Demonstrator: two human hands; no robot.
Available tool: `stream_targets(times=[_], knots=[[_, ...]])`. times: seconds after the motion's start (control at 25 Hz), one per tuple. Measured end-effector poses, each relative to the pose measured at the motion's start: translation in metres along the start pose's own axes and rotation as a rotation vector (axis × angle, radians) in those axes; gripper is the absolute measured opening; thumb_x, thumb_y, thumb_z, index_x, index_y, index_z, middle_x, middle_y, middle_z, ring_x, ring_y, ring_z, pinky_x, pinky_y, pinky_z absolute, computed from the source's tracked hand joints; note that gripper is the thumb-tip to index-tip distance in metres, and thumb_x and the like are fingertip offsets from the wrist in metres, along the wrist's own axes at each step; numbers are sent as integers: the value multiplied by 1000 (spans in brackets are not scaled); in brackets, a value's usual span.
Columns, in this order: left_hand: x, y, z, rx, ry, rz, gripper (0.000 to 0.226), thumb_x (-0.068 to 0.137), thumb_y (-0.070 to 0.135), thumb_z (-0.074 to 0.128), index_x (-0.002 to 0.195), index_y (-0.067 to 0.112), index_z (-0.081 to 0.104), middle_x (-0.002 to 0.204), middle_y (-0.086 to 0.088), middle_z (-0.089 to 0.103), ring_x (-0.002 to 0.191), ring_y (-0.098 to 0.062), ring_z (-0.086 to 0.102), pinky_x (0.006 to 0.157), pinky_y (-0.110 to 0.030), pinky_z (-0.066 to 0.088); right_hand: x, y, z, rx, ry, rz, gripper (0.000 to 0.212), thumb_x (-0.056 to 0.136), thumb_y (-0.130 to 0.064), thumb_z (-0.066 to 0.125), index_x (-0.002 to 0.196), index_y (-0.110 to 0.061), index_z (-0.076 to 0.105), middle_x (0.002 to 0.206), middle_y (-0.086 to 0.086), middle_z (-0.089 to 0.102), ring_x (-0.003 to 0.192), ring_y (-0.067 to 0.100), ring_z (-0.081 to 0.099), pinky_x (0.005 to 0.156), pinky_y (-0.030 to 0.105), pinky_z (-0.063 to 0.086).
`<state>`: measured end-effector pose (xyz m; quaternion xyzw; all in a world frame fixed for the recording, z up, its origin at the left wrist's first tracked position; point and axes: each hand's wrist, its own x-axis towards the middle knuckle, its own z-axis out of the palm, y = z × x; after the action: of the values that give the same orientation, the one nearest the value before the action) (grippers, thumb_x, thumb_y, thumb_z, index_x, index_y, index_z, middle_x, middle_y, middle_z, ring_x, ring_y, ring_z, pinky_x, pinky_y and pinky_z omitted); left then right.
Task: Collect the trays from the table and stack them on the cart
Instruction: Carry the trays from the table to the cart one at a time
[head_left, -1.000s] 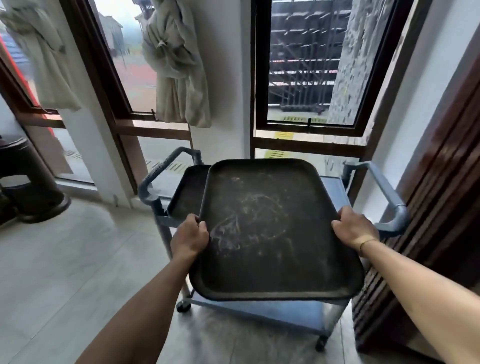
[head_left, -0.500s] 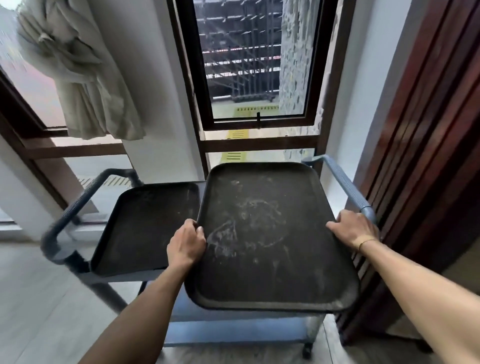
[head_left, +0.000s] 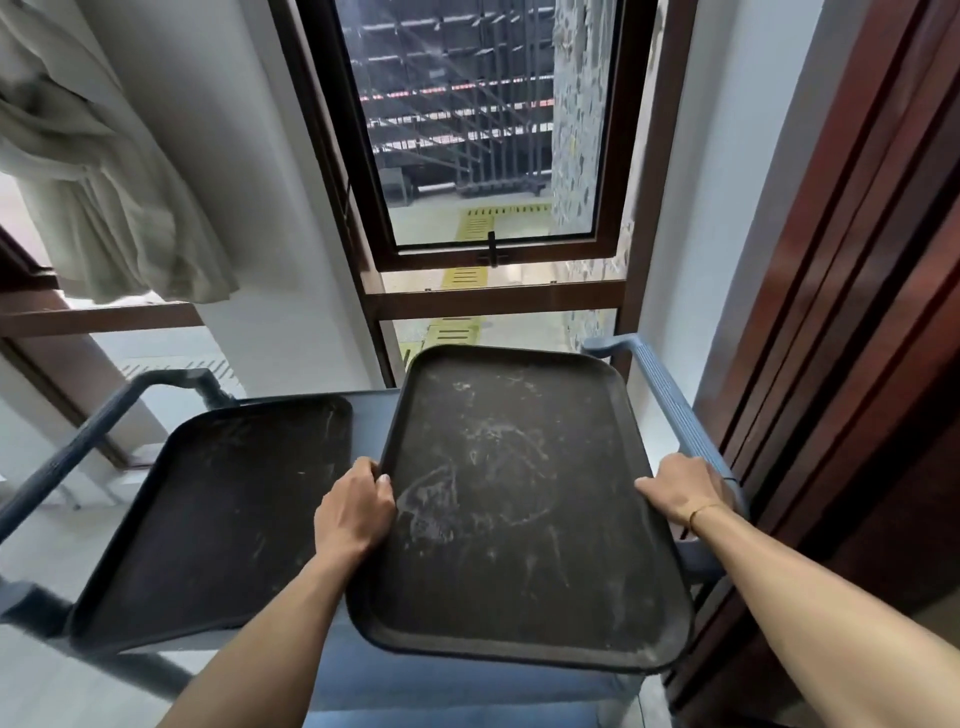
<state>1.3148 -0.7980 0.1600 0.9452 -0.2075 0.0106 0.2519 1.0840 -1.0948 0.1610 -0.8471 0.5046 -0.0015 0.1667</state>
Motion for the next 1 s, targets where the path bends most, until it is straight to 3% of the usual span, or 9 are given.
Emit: stream_targets(times=[0.2, 0.4, 0.84, 1.0], knots=[[20, -7, 20, 1, 6, -16, 12, 93, 30, 45, 92, 19, 51, 99, -14, 68, 86, -37, 62, 67, -37, 39, 27, -13, 8, 33, -10, 45, 28, 75, -41, 58, 63, -17, 52, 80, 8, 56, 73, 31, 54, 61, 30, 39], [48, -20, 36, 14, -37, 3, 13, 92, 31, 46, 93, 20, 52, 99, -12, 68, 86, -36, 62, 67, -36, 39, 43, -22, 25, 2, -41, 81, 31, 78, -40, 56, 59, -16, 48, 92, 14, 66, 82, 34, 60, 65, 32, 42], [72, -33, 84, -15, -166, 29, 13, 93, 29, 41, 87, 20, 48, 98, -11, 68, 81, -34, 60, 66, -36, 37, 50, -22, 50, -158, 2, 234, 34, 81, -41, 53, 95, -14, 68, 106, 14, 67, 92, 33, 64, 64, 29, 41], [76, -39, 96, -2, -181, 32, 14, 92, 30, 41, 84, 20, 47, 95, -12, 67, 77, -35, 59, 64, -37, 38, 50, -22, 59, -173, -13, 271, 33, 83, -37, 52, 99, -13, 69, 108, 13, 67, 95, 33, 64, 66, 28, 41]])
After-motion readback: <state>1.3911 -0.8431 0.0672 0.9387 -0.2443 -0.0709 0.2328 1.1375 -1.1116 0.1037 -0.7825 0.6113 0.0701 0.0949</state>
